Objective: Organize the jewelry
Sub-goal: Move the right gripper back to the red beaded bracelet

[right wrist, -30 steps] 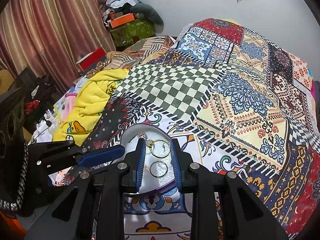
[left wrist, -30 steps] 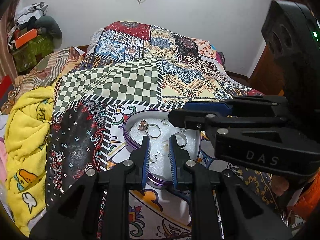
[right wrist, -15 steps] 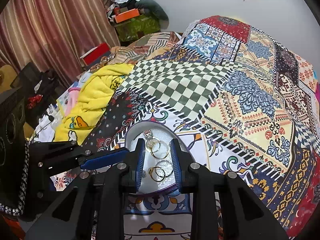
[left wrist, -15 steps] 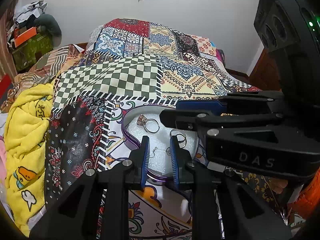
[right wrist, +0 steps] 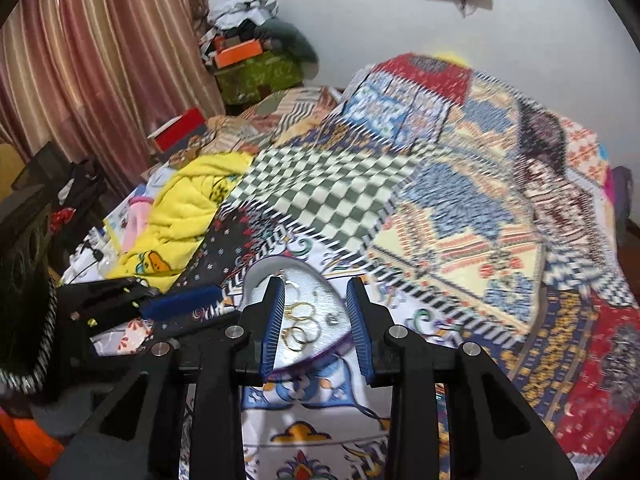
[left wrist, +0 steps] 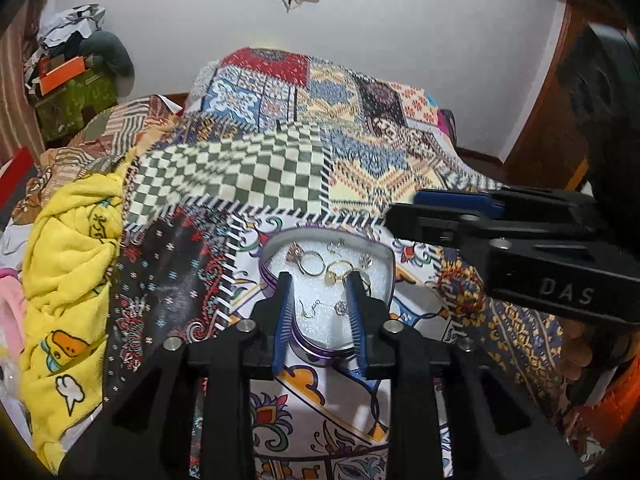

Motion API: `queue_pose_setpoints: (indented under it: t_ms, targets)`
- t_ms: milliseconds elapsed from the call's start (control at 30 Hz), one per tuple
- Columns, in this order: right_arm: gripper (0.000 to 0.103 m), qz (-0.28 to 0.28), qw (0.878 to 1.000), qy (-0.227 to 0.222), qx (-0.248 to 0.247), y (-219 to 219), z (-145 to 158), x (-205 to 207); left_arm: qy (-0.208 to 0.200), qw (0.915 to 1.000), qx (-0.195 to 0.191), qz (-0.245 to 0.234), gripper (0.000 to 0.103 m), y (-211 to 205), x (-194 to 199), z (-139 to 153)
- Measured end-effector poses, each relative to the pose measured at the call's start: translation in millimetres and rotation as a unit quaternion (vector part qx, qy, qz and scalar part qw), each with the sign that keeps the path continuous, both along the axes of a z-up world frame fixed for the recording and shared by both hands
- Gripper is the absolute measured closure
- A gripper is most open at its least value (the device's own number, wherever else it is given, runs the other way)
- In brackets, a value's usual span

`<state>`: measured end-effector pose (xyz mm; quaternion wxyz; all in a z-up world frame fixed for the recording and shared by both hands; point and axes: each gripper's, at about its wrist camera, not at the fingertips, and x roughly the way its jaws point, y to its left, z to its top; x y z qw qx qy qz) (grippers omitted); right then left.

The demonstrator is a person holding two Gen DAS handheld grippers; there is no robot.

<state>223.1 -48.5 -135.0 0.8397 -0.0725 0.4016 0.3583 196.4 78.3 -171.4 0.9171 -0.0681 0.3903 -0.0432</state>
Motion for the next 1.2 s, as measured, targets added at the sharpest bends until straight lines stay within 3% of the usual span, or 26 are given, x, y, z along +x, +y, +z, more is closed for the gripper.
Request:
queue_pose_setpoints:
  t_ms: [333, 533, 700, 1200]
  targets:
    - [0.074, -0.035, 0.999, -0.024, 0.003, -40, 21, -26, -0.025, 0.9994, 0.010, 0.023, 0.068, -6, -22, 36]
    - [0.074, -0.056, 0.998, -0.017, -0.002, -65, 17, -34, -0.022, 0.9995, 0.017, 0.015, 0.061, -26, -33, 39]
    - [0.065, -0.084, 0.996, -0.008, -0.018, -93, 6, -36, -0.001, 0.9999, 0.014, 0.009, 0.061, -41, -34, 28]
    - [0.065, -0.124, 0.990, 0.056, -0.047, -155, -45, -35, 0.093, 0.9940, -0.011, -0.055, 0.061, -102, -7, -34]
